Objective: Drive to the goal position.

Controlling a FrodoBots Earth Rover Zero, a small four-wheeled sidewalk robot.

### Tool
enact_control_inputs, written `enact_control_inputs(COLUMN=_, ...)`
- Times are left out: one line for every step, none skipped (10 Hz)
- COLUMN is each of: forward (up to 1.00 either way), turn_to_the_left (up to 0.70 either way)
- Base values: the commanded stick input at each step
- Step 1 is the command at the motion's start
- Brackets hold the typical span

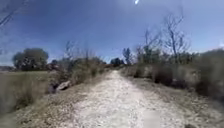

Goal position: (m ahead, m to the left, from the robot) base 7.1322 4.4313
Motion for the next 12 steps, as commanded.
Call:
enact_control_inputs(forward=0.5, turn_to_the_left=0.0)
enact_control_inputs(forward=0.5, turn_to_the_left=0.0)
enact_control_inputs(forward=0.5, turn_to_the_left=0.0)
enact_control_inputs(forward=0.5, turn_to_the_left=0.0)
enact_control_inputs(forward=0.5, turn_to_the_left=0.0)
enact_control_inputs(forward=0.5, turn_to_the_left=0.0)
enact_control_inputs(forward=0.5, turn_to_the_left=0.0)
enact_control_inputs(forward=0.5, turn_to_the_left=0.0)
enact_control_inputs(forward=0.5, turn_to_the_left=0.0)
enact_control_inputs(forward=0.5, turn_to_the_left=0.0)
enact_control_inputs(forward=0.5, turn_to_the_left=0.0)
enact_control_inputs(forward=0.5, turn_to_the_left=0.0)
